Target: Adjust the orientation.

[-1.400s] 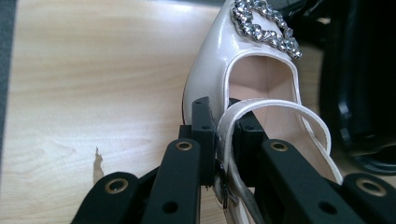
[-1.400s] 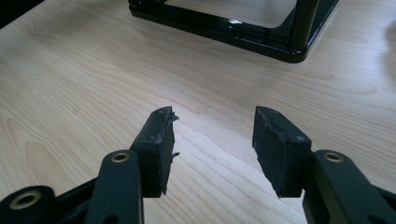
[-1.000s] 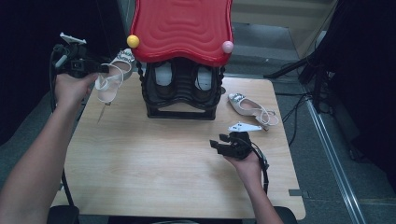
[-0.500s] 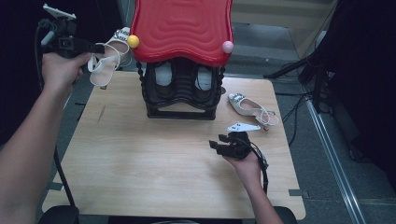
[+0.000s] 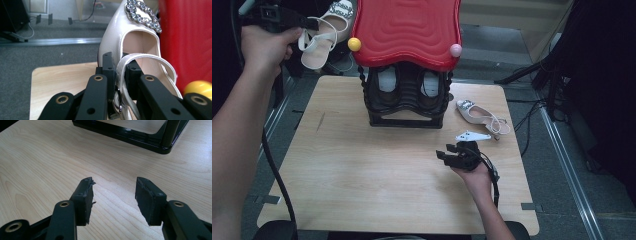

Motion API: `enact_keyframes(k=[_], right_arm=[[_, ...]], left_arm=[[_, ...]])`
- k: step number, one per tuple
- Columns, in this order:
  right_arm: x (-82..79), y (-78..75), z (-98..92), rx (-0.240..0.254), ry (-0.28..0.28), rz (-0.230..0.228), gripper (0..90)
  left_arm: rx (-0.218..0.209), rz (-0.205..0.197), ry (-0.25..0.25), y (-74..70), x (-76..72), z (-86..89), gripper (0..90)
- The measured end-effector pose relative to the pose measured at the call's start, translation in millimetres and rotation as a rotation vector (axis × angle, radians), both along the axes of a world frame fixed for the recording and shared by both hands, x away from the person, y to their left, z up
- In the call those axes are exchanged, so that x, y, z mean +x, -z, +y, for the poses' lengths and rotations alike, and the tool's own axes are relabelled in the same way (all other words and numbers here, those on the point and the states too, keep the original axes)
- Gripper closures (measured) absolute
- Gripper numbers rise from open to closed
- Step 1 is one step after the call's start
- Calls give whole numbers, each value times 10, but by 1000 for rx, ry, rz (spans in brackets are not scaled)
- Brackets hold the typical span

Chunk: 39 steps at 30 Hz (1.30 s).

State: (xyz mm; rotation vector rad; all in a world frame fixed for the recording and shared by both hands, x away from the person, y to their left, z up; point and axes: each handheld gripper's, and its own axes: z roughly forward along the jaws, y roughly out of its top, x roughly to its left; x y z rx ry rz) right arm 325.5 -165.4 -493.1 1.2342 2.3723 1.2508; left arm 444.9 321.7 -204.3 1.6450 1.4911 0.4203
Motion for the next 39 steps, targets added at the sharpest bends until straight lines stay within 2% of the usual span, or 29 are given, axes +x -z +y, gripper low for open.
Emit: enact_keyframes(k=[6,8,10,15,19,26,33,39], right_arm=[[-2,1,8,-4,-3,3,494],[-4,0,8,-3,-2,0,494],[-2,2,8,-4,-1,2,494],[-3,1,10,-7,-3,4,494],[-4,-1,11,-8,-4,3,494],[-8,-16,-3,0,-4,-8,495],[-18,-24,-2,-3,-11,-13,495],[-18,-26,-7,-1,-14,-13,495]], left_arm=[[-3,-38,9,-268,-51,-61,825],[-29,-57,9,-348,-65,-74,824],[-34,-70,15,-427,-81,-105,824],[-26,-87,38,-579,-82,-267,823],[-15,-93,59,-661,-30,-469,823],[-10,-88,97,-697,106,-813,823],[-33,-86,108,-603,253,-1075,824],[-6,-80,119,-510,329,-1239,823]])
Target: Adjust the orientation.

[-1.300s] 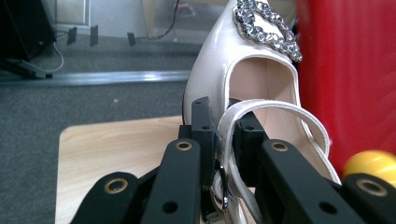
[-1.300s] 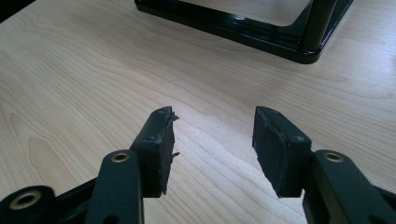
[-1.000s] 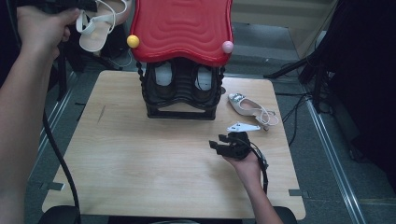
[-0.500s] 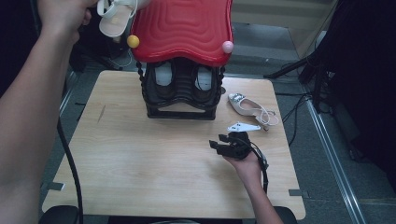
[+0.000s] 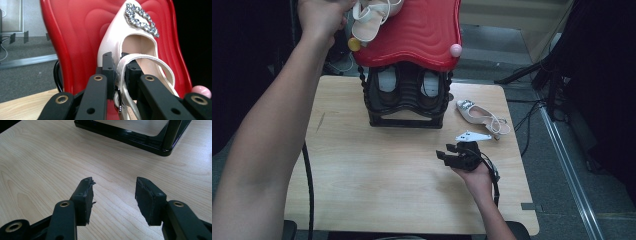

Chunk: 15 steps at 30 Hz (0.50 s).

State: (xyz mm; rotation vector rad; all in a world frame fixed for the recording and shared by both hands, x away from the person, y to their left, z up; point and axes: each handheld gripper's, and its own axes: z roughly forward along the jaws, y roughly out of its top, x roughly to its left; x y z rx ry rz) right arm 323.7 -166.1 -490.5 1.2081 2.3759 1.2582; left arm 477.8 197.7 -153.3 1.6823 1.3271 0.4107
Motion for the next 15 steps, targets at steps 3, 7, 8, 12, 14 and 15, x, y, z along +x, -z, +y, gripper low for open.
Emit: enact_keyframes(k=[3,7,8,12,14,15], right_arm=[[-1,0,1,1,-1,-3,495],[-1,1,5,0,-3,-2,495],[-2,1,6,0,-3,-3,495],[1,4,10,-1,-2,1,495],[-1,4,14,-3,-3,0,495],[-2,3,16,-4,-3,0,495]], left_arm=[[-2,2,-3,59,35,-34,821],[-20,-2,-7,136,56,-42,820],[-27,-3,-8,153,56,-33,819],[-15,4,9,222,33,-31,811],[1,0,14,243,15,-40,793],[19,-4,16,259,3,-49,782]])
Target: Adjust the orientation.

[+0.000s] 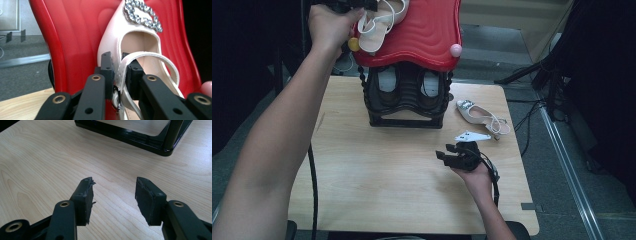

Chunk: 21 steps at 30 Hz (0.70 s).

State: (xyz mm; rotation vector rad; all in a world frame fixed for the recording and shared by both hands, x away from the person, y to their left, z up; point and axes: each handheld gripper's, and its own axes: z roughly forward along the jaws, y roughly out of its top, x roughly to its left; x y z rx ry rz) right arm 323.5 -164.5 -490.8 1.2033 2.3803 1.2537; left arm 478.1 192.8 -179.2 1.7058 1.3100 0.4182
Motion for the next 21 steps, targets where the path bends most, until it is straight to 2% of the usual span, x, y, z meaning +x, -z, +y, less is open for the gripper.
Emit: enact_keyframes(k=[3,9,16,19,21], right_arm=[[-3,-1,5,-7,4,-1,495],[-2,0,3,-6,4,-6,495],[2,-2,-4,-6,6,-6,495],[1,-3,-4,-8,6,-7,496],[-3,-4,-3,-11,4,-14,502]], left_arm=[[10,0,19,14,-26,2,750],[52,17,32,-31,-49,-7,609],[34,9,50,-154,-117,47,504],[46,5,60,-194,-156,63,484],[32,-6,62,-221,-190,90,483]])
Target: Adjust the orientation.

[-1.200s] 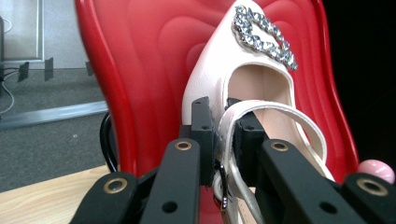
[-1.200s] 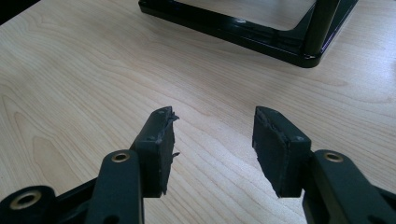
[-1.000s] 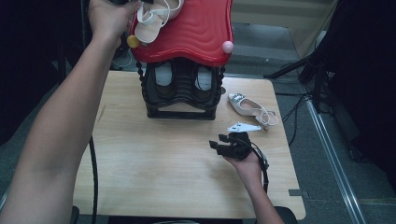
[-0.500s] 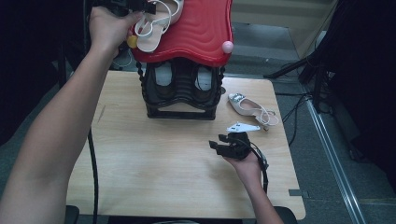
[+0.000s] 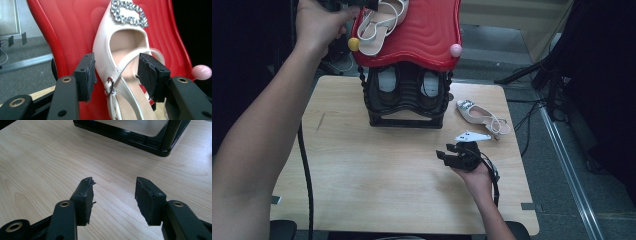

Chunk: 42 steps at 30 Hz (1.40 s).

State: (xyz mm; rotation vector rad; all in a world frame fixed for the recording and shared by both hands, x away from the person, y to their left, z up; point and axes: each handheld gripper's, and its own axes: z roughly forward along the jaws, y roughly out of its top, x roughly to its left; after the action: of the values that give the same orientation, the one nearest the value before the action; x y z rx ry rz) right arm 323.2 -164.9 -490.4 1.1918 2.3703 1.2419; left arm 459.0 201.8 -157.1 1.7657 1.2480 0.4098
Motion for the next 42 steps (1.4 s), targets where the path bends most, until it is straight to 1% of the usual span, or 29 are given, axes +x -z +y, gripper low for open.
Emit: enact_keyframes(k=[2,7,12,15,17,18,20,23,24,29,32,34,36,37,38,40,42], right_arm=[[-2,-1,2,-6,-1,-3,502],[-2,-2,3,-12,-4,-6,503],[4,3,-3,-9,-3,-4,503],[3,1,-5,-7,-4,-4,503],[4,-3,-8,-4,-2,-3,504],[3,-5,-8,-4,-1,-5,507],[1,-8,-10,-9,-6,-13,511],[-2,-7,-5,-14,-14,-20,516],[-2,-5,-4,-12,-16,-20,521],[-10,-5,2,-10,-22,-30,545],[-9,-16,-5,9,-15,-22,558],[1,-38,-13,20,3,-14,561],[8,-69,-38,50,21,-12,561],[9,-81,-46,57,30,2,558],[19,-86,-62,66,38,8,550],[28,-86,-81,75,46,21,549],[38,-82,-97,78,53,23,561]], left_arm=[[-11,-7,-2,-23,-26,29,480],[14,1,2,-41,-61,127,478],[13,-4,-7,-26,-88,235,477],[20,4,-10,9,-96,289,476],[20,8,-4,43,-101,332,476],[12,17,-2,64,-100,361,479],[17,21,-4,95,-105,394,482],[17,21,-13,148,-112,458,483],[18,14,-19,177,-119,492,483],[25,21,-24,286,-135,588,481],[35,30,-30,355,-145,630,481],[39,35,-28,410,-153,660,481],[35,38,-29,457,-163,683,481],[33,37,-29,493,-169,697,481],[32,41,-28,515,-172,704,481],[30,50,-26,589,-178,726,480],[23,52,-27,658,-188,744,480]])
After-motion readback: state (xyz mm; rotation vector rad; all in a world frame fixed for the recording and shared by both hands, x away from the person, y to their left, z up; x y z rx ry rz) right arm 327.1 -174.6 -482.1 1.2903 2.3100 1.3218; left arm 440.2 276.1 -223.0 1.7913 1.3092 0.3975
